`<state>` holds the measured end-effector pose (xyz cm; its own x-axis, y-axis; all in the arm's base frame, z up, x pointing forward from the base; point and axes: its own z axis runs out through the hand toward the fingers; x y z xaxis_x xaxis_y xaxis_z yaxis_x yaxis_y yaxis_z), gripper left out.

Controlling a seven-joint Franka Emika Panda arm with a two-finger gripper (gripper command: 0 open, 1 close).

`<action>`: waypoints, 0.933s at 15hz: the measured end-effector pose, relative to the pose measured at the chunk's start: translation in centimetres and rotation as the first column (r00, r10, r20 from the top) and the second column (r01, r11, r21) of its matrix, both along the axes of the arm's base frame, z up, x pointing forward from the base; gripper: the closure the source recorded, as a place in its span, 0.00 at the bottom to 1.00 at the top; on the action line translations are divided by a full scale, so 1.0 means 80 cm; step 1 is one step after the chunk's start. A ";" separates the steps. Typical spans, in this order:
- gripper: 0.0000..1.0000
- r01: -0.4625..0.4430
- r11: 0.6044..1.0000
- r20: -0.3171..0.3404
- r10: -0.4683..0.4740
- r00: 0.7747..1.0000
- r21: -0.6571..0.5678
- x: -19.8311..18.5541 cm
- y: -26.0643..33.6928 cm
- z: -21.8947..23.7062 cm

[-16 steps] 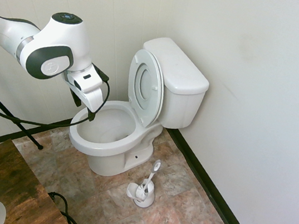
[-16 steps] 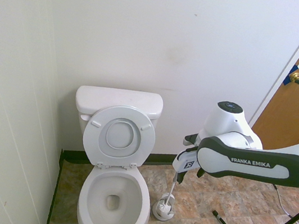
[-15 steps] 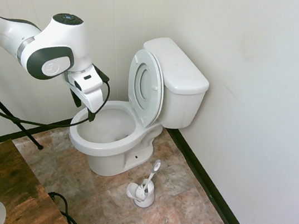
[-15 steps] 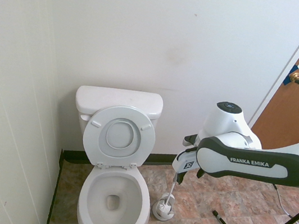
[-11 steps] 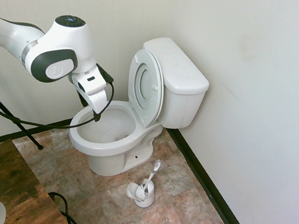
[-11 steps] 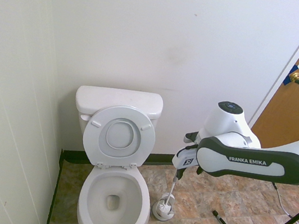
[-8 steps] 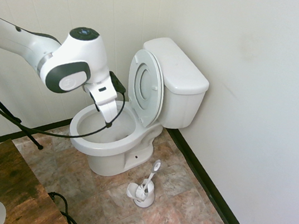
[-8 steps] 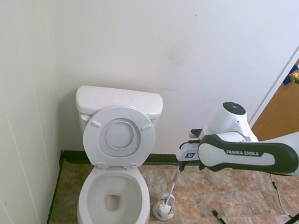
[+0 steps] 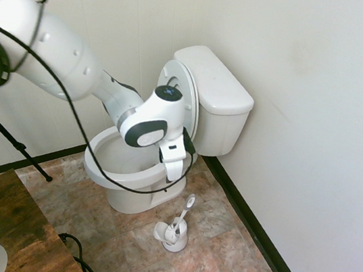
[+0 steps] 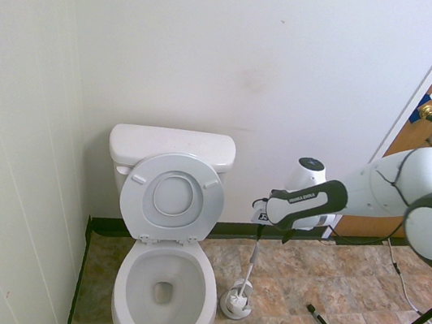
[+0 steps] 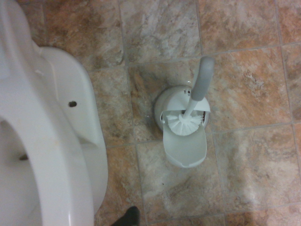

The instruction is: Clean the toilet

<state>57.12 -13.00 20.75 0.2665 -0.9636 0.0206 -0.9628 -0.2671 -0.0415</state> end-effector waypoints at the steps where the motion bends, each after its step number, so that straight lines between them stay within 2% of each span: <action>1: 0.00 0.009 1.000 -0.017 -0.009 1.000 0.009 0.016 -0.009 -0.028; 5: 0.00 0.032 0.999 -0.074 -0.029 0.997 0.038 0.063 -0.037 -0.123; 11: 0.00 0.061 0.997 -0.119 -0.055 0.991 0.051 0.091 -0.062 -0.203; 14: 0.00 0.066 0.996 -0.128 -0.057 0.990 0.062 0.105 -0.065 -0.224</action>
